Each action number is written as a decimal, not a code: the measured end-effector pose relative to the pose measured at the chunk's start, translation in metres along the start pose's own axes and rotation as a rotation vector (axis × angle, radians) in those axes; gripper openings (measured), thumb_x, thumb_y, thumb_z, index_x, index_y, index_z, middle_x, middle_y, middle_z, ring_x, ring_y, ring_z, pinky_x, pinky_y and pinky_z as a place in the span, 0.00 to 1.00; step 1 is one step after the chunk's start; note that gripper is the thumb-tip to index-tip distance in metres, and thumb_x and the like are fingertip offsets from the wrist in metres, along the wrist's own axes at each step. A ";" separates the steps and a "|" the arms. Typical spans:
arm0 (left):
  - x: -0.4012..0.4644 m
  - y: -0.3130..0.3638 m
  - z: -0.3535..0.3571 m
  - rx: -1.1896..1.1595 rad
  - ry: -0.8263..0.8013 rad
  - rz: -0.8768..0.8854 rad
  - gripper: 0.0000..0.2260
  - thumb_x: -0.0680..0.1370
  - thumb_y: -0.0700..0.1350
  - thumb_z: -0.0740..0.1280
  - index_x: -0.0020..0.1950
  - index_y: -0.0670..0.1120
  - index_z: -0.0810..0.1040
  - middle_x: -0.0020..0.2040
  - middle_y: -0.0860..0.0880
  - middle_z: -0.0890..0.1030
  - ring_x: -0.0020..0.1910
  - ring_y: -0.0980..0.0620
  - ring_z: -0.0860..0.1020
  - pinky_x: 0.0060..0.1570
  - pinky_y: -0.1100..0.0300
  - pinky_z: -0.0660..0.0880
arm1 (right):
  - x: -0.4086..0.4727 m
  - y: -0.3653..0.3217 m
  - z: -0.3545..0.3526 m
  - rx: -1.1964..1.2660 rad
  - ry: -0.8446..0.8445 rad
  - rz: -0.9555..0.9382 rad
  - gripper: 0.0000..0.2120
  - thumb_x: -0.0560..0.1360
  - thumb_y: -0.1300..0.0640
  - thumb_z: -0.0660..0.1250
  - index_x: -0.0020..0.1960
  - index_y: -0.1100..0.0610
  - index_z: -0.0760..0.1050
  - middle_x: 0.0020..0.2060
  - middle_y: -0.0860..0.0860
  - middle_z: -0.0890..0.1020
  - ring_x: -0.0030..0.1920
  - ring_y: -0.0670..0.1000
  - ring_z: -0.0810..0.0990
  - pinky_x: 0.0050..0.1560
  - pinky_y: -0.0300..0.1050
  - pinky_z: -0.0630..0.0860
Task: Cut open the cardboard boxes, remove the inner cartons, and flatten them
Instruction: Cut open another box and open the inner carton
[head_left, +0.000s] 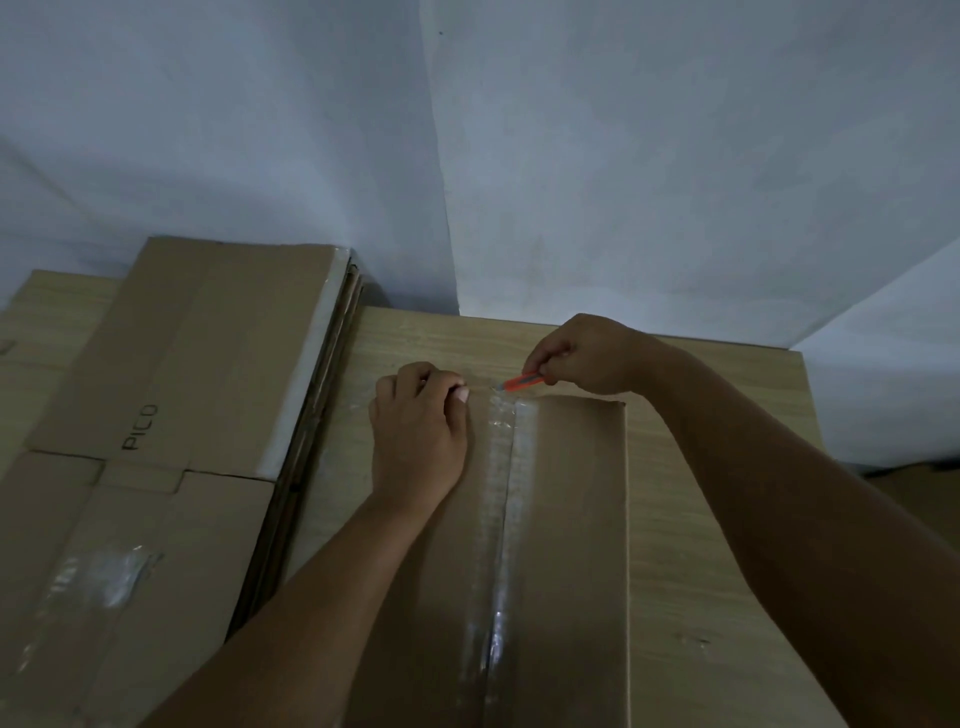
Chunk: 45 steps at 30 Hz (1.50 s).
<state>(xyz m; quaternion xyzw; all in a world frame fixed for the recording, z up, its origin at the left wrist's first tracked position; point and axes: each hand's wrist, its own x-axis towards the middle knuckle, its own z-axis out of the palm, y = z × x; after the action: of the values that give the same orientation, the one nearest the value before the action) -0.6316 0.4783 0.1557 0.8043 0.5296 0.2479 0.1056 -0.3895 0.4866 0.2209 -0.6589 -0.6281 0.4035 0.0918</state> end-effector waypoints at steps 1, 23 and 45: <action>0.000 -0.001 0.000 -0.005 0.001 -0.001 0.09 0.81 0.49 0.61 0.51 0.48 0.79 0.54 0.48 0.76 0.52 0.46 0.71 0.49 0.53 0.68 | 0.000 -0.001 -0.002 -0.006 -0.018 0.002 0.12 0.76 0.60 0.66 0.50 0.46 0.85 0.39 0.40 0.82 0.37 0.32 0.74 0.36 0.31 0.66; -0.002 0.009 0.001 0.114 -0.128 0.040 0.10 0.81 0.53 0.55 0.52 0.54 0.76 0.50 0.55 0.77 0.49 0.53 0.66 0.48 0.55 0.61 | -0.013 0.028 -0.017 -0.121 -0.191 0.048 0.14 0.78 0.55 0.71 0.48 0.34 0.83 0.47 0.34 0.84 0.56 0.46 0.81 0.64 0.49 0.75; -0.001 0.001 -0.007 0.077 -0.123 -0.102 0.16 0.81 0.55 0.54 0.60 0.51 0.78 0.58 0.49 0.79 0.57 0.44 0.71 0.54 0.49 0.66 | -0.097 0.080 0.075 0.308 0.699 0.372 0.20 0.80 0.64 0.62 0.69 0.49 0.77 0.50 0.50 0.85 0.50 0.53 0.82 0.55 0.51 0.78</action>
<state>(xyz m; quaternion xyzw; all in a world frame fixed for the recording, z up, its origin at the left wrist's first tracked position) -0.6346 0.4763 0.1618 0.7933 0.5717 0.1717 0.1196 -0.3671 0.3549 0.1615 -0.8370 -0.3619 0.2544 0.3222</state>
